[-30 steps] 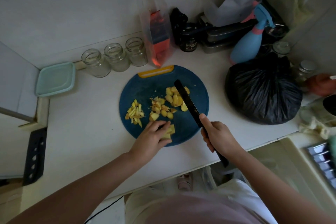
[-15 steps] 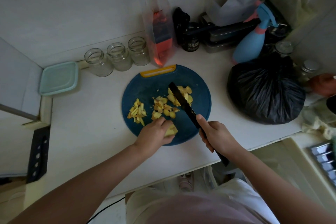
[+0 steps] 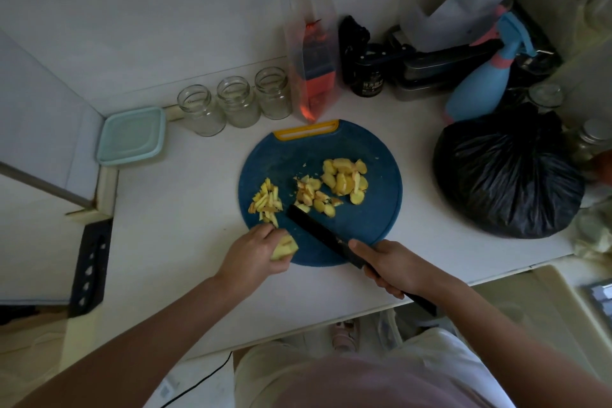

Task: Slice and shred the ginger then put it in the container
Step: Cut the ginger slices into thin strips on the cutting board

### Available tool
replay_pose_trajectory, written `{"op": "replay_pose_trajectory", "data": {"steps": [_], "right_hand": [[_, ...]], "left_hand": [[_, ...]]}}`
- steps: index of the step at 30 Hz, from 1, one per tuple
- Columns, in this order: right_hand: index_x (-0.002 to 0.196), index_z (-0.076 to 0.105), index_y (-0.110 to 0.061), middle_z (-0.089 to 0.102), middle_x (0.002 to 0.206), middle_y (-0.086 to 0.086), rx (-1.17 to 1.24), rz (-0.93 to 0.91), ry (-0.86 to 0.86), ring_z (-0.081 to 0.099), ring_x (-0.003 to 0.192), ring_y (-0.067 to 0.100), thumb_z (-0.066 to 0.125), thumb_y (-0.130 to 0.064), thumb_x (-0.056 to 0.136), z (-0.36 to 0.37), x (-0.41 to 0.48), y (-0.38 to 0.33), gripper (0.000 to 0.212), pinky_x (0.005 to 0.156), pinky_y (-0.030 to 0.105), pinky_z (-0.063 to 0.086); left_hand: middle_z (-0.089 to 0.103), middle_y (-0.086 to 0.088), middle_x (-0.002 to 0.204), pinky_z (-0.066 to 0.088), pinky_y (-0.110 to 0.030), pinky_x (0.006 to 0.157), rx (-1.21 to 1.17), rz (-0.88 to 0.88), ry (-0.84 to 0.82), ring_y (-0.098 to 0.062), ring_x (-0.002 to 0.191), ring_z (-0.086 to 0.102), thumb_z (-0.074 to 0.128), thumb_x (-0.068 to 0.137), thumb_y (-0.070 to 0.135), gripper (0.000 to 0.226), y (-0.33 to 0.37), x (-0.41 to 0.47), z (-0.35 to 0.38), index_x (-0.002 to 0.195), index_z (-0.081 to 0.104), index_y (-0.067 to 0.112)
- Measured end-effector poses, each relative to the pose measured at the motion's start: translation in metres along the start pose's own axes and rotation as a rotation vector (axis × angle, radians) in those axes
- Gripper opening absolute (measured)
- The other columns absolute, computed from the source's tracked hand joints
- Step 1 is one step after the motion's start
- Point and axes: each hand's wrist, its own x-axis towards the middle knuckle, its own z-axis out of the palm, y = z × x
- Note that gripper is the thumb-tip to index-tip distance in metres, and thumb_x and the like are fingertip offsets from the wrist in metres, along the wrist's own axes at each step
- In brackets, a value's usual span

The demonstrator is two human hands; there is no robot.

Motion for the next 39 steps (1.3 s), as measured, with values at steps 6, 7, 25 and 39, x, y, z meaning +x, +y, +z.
{"op": "replay_pose_trajectory", "data": {"steps": [6, 7, 25, 39], "right_hand": [[0.066, 0.049, -0.009, 0.048, 0.056, 0.005, 0.046, -0.012, 0.098, 0.042, 0.041, 0.013, 0.038, -0.060, 0.096, 0.007, 0.015, 0.000, 0.060, 0.041, 0.023, 0.037], [0.064, 0.049, -0.009, 0.048, 0.054, 0.004, 0.060, -0.021, 0.107, 0.042, 0.039, 0.014, 0.037, -0.060, 0.096, 0.008, 0.019, -0.003, 0.061, 0.041, 0.022, 0.037], [0.065, 0.050, -0.008, 0.049, 0.059, 0.003, 0.093, -0.032, 0.197, 0.044, 0.044, 0.006, 0.035, -0.057, 0.097, 0.009, 0.023, -0.004, 0.061, 0.047, 0.019, 0.037], [0.067, 0.053, -0.005, 0.053, 0.064, 0.008, 0.049, -0.061, 0.222, 0.048, 0.053, 0.013, 0.035, -0.057, 0.097, 0.016, 0.023, -0.002, 0.063, 0.058, 0.029, 0.044]], "left_hand": [[0.062, -0.006, 0.074, 0.047, -0.019, 0.044, -0.061, -0.078, -0.035, -0.022, 0.061, 0.063, 0.062, 0.070, 0.037, 0.037, 0.011, 0.018, 0.006, 0.089, 0.071, 0.006], [0.062, -0.006, 0.075, 0.047, -0.019, 0.045, -0.077, -0.094, -0.040, -0.021, 0.061, 0.063, 0.054, 0.071, 0.040, 0.042, 0.013, 0.022, 0.008, 0.089, 0.071, 0.006], [0.064, -0.009, 0.092, 0.055, -0.028, 0.062, -0.189, -0.107, 0.057, -0.021, 0.080, 0.065, 0.055, 0.081, 0.040, 0.052, 0.009, 0.052, 0.017, 0.113, 0.067, 0.001], [0.068, -0.003, 0.097, 0.055, -0.024, 0.057, -0.115, -0.085, 0.180, -0.016, 0.079, 0.067, 0.083, 0.071, 0.013, 0.047, 0.013, 0.037, 0.017, 0.115, 0.067, 0.009]]}}
